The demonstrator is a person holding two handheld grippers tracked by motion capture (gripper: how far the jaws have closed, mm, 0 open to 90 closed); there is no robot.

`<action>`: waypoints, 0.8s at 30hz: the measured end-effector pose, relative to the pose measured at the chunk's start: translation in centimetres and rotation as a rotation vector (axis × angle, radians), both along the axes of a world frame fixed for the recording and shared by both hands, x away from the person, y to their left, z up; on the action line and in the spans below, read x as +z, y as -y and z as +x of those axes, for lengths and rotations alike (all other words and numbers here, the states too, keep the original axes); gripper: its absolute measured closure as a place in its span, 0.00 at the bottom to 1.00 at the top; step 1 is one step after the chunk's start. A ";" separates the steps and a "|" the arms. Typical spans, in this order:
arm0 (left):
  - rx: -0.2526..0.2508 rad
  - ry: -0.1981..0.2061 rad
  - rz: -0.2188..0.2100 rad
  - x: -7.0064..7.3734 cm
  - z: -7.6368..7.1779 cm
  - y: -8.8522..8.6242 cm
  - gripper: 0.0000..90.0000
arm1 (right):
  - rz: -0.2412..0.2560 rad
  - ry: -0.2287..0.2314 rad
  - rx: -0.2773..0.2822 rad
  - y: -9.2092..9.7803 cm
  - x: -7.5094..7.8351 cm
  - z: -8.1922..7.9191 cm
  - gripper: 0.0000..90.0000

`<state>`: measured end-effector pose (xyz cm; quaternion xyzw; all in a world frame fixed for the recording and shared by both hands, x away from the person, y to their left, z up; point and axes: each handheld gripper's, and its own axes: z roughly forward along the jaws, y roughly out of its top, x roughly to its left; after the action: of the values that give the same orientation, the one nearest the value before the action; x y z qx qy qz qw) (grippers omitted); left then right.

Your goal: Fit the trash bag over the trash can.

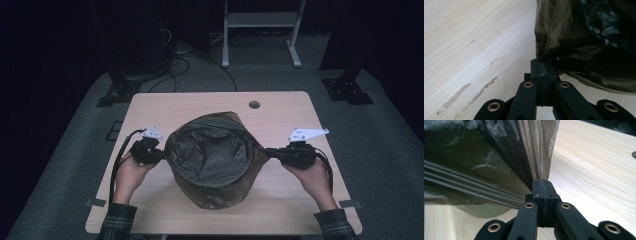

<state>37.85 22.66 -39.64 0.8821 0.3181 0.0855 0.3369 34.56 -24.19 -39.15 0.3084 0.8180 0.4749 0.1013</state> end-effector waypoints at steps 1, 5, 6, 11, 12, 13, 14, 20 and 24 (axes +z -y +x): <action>0.000 0.005 -0.007 0.0 -0.1 -0.1 1.00 | -0.013 -0.003 0.004 -0.3 0.0 0.0 1.00; -0.035 0.027 -0.071 0.6 -0.5 0.0 1.00 | -0.069 -0.031 -0.003 -0.4 -1.2 0.1 1.00; -0.043 0.032 -0.082 0.8 -0.6 0.2 1.00 | -0.070 -0.041 -0.007 -0.3 -1.6 0.1 1.00; -0.074 0.039 -0.085 1.1 -0.9 0.8 0.99 | -0.064 -0.091 -0.009 0.7 -3.5 -0.3 1.00; -0.074 0.039 -0.085 1.1 -0.9 0.8 0.99 | -0.059 -0.098 -0.007 0.8 -3.6 -0.4 1.00; -0.070 0.039 -0.086 1.0 -1.0 1.0 0.99 | -0.059 -0.098 -0.007 0.8 -3.6 -0.4 1.00; -0.075 0.023 -0.075 0.9 -1.0 1.0 1.00 | -0.051 -0.104 0.004 0.9 -3.7 -0.6 1.00; -0.044 -0.006 -0.002 -0.3 -0.5 1.0 1.00 | -0.033 -0.070 0.012 0.9 -2.4 -1.0 0.90; -0.062 0.001 -0.046 -0.2 -0.6 1.0 0.98 | -0.014 -0.051 0.006 1.1 -1.5 -1.1 0.76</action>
<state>37.20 21.68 -39.81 0.8834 0.2925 0.0684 0.3597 33.43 -25.29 -40.68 0.3171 0.8245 0.4616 0.0812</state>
